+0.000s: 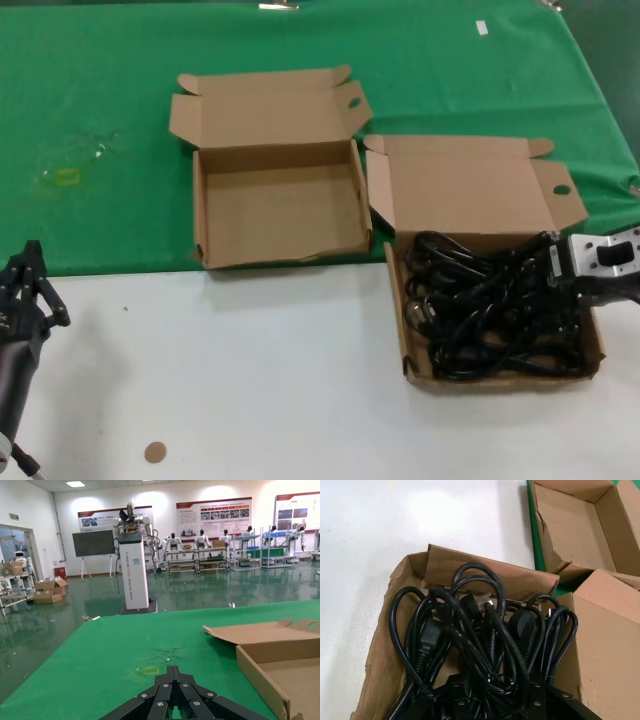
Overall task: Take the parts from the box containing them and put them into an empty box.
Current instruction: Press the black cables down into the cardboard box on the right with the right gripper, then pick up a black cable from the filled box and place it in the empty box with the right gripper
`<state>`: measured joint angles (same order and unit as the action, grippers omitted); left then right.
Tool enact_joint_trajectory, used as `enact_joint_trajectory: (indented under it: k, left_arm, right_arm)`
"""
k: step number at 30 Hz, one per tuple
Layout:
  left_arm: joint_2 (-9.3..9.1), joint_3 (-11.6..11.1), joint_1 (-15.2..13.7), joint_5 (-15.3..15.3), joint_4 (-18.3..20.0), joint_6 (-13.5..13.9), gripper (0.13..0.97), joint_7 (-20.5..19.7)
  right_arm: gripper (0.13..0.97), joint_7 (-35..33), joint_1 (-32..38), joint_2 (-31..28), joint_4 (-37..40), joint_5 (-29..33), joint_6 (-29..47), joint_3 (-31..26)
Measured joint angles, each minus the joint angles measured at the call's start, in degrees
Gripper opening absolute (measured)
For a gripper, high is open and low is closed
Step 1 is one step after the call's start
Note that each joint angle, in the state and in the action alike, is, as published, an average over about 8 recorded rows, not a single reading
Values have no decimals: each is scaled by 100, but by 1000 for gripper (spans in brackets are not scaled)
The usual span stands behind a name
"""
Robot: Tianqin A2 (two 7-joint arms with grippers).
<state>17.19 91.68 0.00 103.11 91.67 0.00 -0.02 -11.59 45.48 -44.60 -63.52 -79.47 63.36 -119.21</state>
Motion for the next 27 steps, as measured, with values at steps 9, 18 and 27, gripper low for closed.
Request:
enact_joint_trajectory:
  k: [9,18,27]
  left_arm:
    - [0,0,0,0,0,0,144,0]
    - [0,0,0,0,0,0,144,0]
    - [0,0,0,0,0,0,144,0]
  right_arm:
    - [307,-7,84,6,68,52,124,-12]
    - [249,224,168,-106,-92,15,372,33]
    - [241,559,372,-246,-362,-84,750,97]
